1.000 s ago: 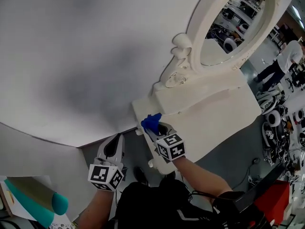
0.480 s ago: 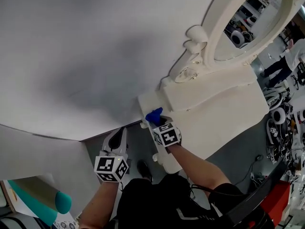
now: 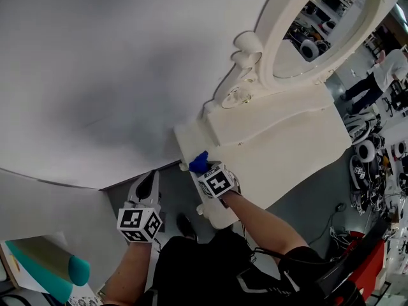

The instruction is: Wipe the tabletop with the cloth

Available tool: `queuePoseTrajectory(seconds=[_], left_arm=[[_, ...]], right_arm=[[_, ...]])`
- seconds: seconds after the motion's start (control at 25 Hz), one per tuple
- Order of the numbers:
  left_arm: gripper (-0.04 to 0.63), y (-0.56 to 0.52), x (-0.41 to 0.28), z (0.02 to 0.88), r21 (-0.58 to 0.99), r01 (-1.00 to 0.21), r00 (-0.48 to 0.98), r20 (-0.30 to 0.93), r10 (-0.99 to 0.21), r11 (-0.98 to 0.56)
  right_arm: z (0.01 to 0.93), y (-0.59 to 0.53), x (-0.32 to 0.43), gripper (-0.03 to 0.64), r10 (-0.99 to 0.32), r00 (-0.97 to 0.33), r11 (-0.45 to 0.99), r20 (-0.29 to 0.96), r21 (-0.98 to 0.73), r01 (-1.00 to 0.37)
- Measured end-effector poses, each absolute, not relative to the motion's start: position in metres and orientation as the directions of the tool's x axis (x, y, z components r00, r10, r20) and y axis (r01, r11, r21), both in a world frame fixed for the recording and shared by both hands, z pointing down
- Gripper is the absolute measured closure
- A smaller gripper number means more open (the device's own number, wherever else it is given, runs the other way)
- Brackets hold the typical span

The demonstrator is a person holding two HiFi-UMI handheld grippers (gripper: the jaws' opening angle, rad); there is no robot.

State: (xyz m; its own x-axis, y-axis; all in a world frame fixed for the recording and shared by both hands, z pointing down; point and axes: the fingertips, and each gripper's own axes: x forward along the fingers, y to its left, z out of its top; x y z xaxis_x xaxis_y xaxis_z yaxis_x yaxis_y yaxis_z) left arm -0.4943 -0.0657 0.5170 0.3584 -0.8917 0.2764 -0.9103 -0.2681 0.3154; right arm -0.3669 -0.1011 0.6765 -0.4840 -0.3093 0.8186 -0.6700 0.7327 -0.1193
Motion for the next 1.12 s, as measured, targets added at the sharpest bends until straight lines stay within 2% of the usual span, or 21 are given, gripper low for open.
queuePoseTrajectory(seconds=[0.56,0.84,0.96,1.04,1.12], left_arm=[[0.588,-0.043,-0.455,0.509,0.337,-0.903,0.364,0.272,-0.891,-0.266],[0.588,-0.030,-0.433,0.503,0.342,-0.899,0.372,0.263,-0.890,-0.274],[0.588,-0.026,-0.437,0.497,0.341,-0.903,0.356,0.255,-0.899,-0.261],[0.588,-0.023,-0.440,0.493,0.340,-0.904,0.354,0.250,-0.901,-0.260],[0.588,-0.022,-0.442,0.489,0.334,-0.903,0.359,0.247,-0.900,-0.269]], right_arm=[[0.673,0.052,-0.286,0.492,-0.121,-0.514,0.759,0.849,-0.255,-0.600],[0.674,0.087,-0.263,0.492,-0.110,-0.521,0.777,0.847,-0.253,-0.576],[0.672,0.080,-0.266,0.492,-0.073,-0.537,0.753,0.841,-0.306,-0.582],[0.665,0.049,-0.271,0.492,-0.119,-0.548,0.739,0.828,-0.295,-0.606],[0.656,-0.001,-0.278,0.492,-0.223,-0.548,0.733,0.806,-0.232,-0.639]])
